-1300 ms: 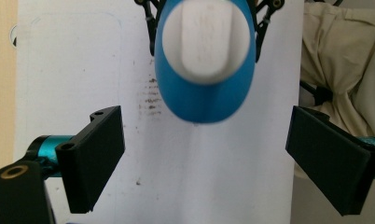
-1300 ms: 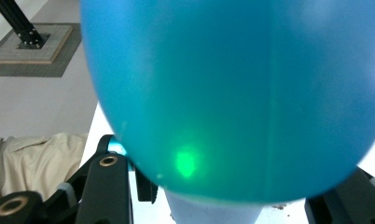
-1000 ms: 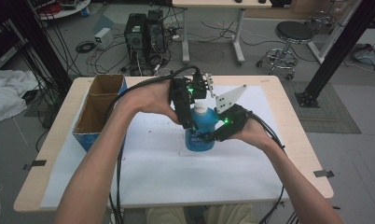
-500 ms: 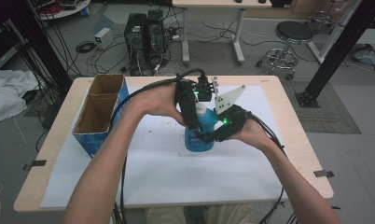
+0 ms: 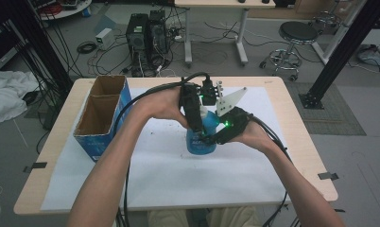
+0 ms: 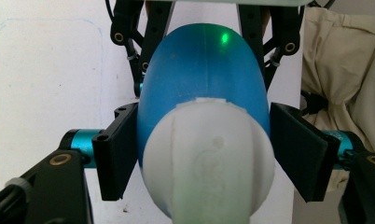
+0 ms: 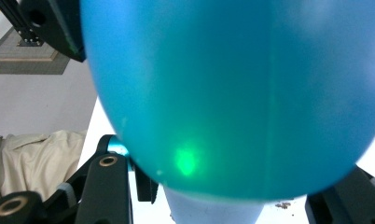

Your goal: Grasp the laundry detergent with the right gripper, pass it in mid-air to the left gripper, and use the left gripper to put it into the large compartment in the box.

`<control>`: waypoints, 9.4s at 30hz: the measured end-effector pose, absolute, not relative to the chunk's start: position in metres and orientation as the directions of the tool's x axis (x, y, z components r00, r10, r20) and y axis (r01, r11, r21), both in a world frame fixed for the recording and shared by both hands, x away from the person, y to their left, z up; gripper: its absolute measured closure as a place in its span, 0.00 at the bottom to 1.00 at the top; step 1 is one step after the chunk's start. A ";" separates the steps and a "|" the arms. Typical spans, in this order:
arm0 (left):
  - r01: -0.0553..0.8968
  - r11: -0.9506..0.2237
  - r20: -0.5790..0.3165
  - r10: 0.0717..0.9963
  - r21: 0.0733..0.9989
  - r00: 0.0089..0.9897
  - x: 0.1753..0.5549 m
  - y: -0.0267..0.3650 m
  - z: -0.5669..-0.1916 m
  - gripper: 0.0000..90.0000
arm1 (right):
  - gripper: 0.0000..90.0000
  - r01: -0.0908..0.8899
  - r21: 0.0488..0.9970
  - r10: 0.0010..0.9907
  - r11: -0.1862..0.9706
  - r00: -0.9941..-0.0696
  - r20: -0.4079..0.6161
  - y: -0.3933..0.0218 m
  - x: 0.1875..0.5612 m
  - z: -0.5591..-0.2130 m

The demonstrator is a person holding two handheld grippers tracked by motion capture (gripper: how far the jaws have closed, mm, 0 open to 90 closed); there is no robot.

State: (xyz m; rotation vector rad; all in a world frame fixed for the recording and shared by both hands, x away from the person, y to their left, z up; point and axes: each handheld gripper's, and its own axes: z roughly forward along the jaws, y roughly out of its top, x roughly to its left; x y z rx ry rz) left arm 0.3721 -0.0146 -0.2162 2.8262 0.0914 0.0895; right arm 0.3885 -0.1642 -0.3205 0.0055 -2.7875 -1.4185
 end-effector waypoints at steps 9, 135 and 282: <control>0.051 -0.950 0.060 0.073 0.308 0.995 0.372 -0.015 -0.216 0.38 | 0.51 0.004 0.810 -0.010 0.587 -1.000 0.012 -0.164 0.388 -0.321; 0.520 -0.797 0.149 0.580 0.307 0.801 0.397 0.206 -0.078 0.43 | 0.13 0.168 0.401 0.269 0.901 -0.940 -0.211 -0.283 0.370 -0.336; 0.512 -0.845 0.208 0.535 0.155 0.819 0.412 0.225 -0.197 0.20 | 0.13 0.200 0.364 0.274 0.910 -0.948 -0.164 -0.271 0.356 -0.375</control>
